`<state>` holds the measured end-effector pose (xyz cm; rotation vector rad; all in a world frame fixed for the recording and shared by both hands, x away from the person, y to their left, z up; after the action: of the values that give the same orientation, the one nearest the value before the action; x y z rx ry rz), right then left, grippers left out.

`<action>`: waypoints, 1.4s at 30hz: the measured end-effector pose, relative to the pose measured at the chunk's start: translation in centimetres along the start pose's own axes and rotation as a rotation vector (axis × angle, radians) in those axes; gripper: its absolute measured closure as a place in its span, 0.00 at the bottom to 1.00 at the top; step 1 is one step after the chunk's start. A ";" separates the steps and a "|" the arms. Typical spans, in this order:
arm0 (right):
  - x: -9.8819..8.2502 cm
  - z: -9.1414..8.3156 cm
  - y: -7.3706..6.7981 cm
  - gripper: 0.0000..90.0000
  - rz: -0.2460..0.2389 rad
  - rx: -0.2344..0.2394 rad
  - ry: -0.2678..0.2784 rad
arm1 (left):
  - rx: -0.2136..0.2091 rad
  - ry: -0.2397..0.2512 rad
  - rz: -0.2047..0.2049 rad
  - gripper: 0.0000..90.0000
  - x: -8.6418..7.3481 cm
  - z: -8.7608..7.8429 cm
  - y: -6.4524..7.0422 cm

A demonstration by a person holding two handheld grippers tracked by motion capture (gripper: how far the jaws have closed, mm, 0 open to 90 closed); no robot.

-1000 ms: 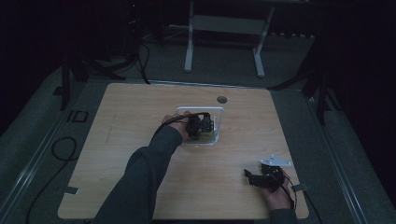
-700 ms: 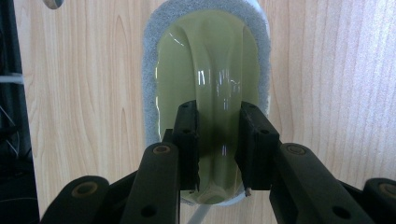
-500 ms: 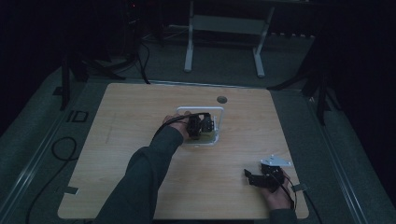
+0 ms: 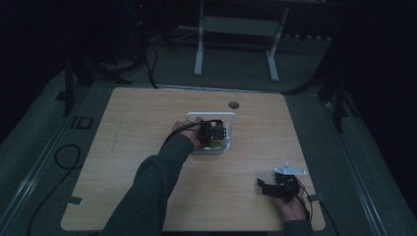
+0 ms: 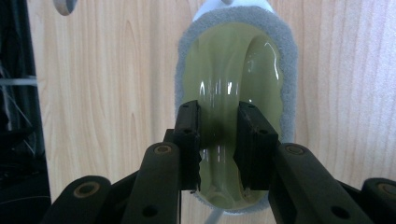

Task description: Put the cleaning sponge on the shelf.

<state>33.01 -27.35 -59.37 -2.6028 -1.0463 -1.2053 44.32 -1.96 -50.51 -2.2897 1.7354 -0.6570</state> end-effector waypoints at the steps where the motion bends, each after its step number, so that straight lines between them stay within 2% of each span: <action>1: 0.0 0.0 0.0 0.20 0.000 0.000 0.000 | 0.006 0.005 0.007 0.80 0.0 0.0 0.0; 5: 0.0 0.0 0.0 0.20 0.000 0.000 0.000 | 0.018 0.030 0.012 0.81 0.1 0.1 -0.2; 11: 0.0 0.0 0.0 0.20 0.000 0.000 0.000 | 0.020 0.034 0.020 0.79 0.1 0.2 -0.2; 15: 0.0 0.0 0.0 0.20 -0.001 0.000 0.000 | 0.014 0.030 -0.003 0.74 0.0 0.3 -0.1; 17: 0.0 0.0 0.0 0.20 -0.001 0.000 0.000 | 0.006 0.031 -0.030 0.69 0.0 0.2 -0.1; 24: 0.0 0.0 0.0 0.20 -0.001 0.000 0.000 | -0.007 0.032 -0.047 0.59 -0.2 -0.1 -0.2; 25: 0.0 0.0 0.0 0.20 -0.001 0.000 0.000 | -0.020 0.035 -0.073 0.59 -0.4 -0.2 -0.3; 26: 0.0 0.0 0.0 0.20 0.000 0.000 0.000 | -0.020 0.035 -0.073 0.58 -0.4 -0.2 -0.3; 27: 0.0 0.0 0.0 0.20 0.000 0.000 0.000 | -0.026 0.045 -0.095 0.57 -0.4 -0.4 -0.4; 30: 0.0 0.0 0.0 0.20 0.000 0.000 0.000 | -0.036 0.067 -0.119 0.56 -0.5 -0.8 -0.5; 38: 0.0 0.0 0.0 0.20 0.000 0.000 0.001 | -0.052 0.096 -0.138 0.55 -1.1 -1.6 -0.4; 42: 0.0 0.0 0.0 0.20 0.000 0.000 0.000 | -0.066 0.133 -0.157 0.55 -1.6 -2.3 -0.3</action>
<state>33.00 -27.34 -59.37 -2.6027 -1.0462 -1.2050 43.22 -0.08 -48.74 -2.4997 1.6672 -0.8098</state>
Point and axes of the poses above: each handheld gripper's, and its own axes: z roughly forward along the jaws, x roughly out of its top, y roughly to its right, the point moved 5 cm from there along z, roughly forward along the jaws, and after that the axes turned 15 degrees about -z, right-handed, at the moved point
